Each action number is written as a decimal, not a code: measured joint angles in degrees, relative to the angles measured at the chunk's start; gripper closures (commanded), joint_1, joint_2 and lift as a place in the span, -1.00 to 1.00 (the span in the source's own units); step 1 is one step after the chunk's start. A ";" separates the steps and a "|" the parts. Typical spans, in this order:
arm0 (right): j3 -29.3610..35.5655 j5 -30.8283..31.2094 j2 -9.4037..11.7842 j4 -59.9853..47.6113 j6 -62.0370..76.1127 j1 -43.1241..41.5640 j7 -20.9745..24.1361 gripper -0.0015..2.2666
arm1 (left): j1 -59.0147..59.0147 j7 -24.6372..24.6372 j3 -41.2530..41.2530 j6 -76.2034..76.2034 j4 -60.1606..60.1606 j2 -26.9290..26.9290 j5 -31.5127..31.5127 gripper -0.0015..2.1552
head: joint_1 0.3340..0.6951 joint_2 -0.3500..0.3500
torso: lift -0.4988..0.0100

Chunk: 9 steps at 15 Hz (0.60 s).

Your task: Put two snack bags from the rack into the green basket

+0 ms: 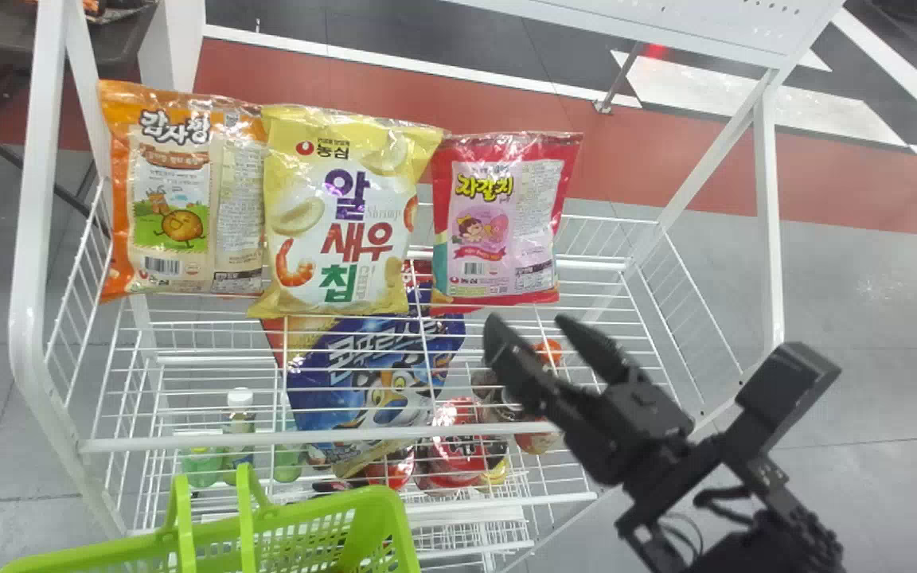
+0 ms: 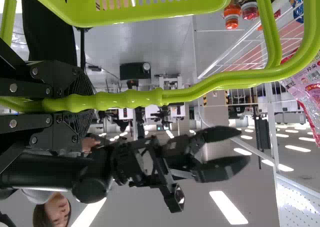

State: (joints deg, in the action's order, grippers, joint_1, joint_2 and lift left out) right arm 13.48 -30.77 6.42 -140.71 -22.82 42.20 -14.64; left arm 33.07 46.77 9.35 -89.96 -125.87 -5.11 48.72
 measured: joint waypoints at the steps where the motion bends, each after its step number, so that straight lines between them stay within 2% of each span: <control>1: 0.10 1.77 -0.06 1.37 0.90 -2.05 0.09 -0.94 | 0.05 0.03 -0.02 0.00 -0.08 -0.03 -0.03 0.27 | 1.00 -1.00 | 0.94; 5: -0.22 9.18 -0.39 8.41 1.30 -11.43 0.93 -0.94 | -0.06 0.07 -0.06 0.00 -0.48 -0.22 -0.07 0.27 | 1.00 -1.00 | 0.94; 9: -0.46 14.54 -1.12 13.68 0.41 -17.09 1.67 -0.94 | -1.35 0.06 -0.67 0.00 -0.24 -0.68 -0.08 0.27 | 1.00 -1.00 | 0.94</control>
State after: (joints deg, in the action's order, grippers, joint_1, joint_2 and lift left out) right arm 13.02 -16.23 5.31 -127.03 -22.42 25.11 -12.97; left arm 31.73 46.83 8.68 -89.96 -126.11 -5.80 48.64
